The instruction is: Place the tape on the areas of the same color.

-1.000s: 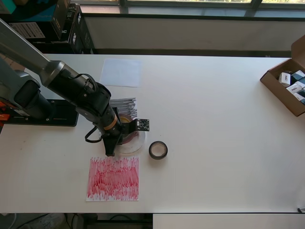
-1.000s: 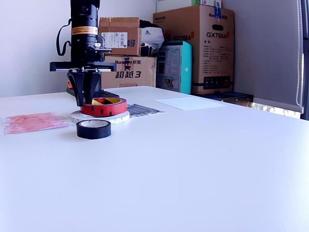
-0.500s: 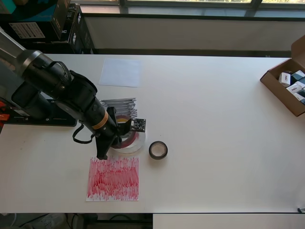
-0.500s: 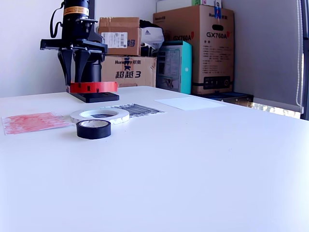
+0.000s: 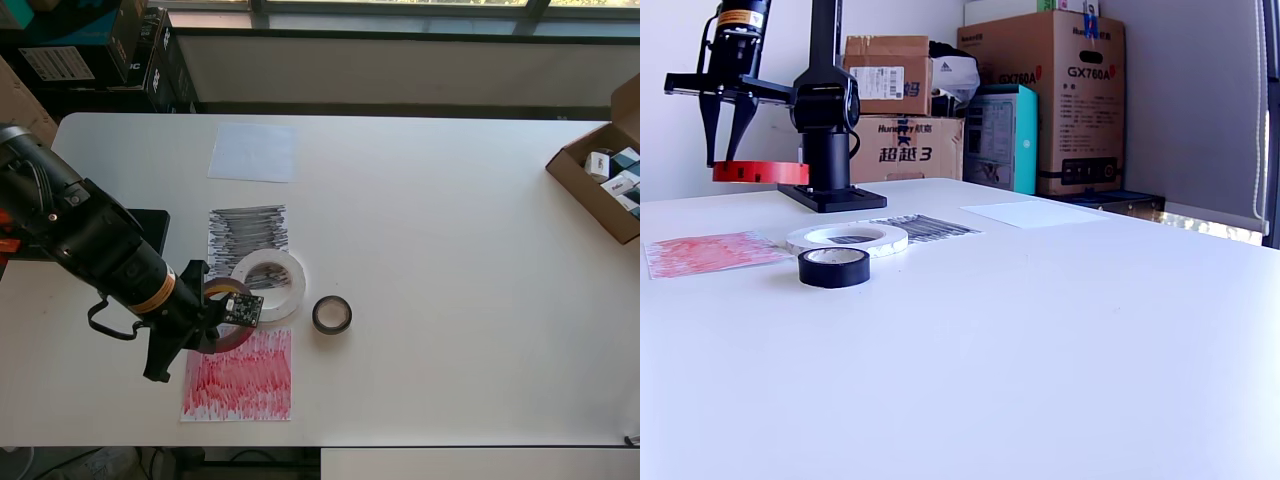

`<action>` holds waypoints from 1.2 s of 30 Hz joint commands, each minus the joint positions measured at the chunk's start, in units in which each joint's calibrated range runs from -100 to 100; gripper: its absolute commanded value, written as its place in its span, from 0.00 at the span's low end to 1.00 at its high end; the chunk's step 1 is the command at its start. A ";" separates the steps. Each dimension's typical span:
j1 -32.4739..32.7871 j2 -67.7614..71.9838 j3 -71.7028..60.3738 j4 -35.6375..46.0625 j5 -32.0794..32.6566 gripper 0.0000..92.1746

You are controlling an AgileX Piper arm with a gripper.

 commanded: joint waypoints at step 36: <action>-4.41 23.21 -16.90 -0.49 -6.23 0.00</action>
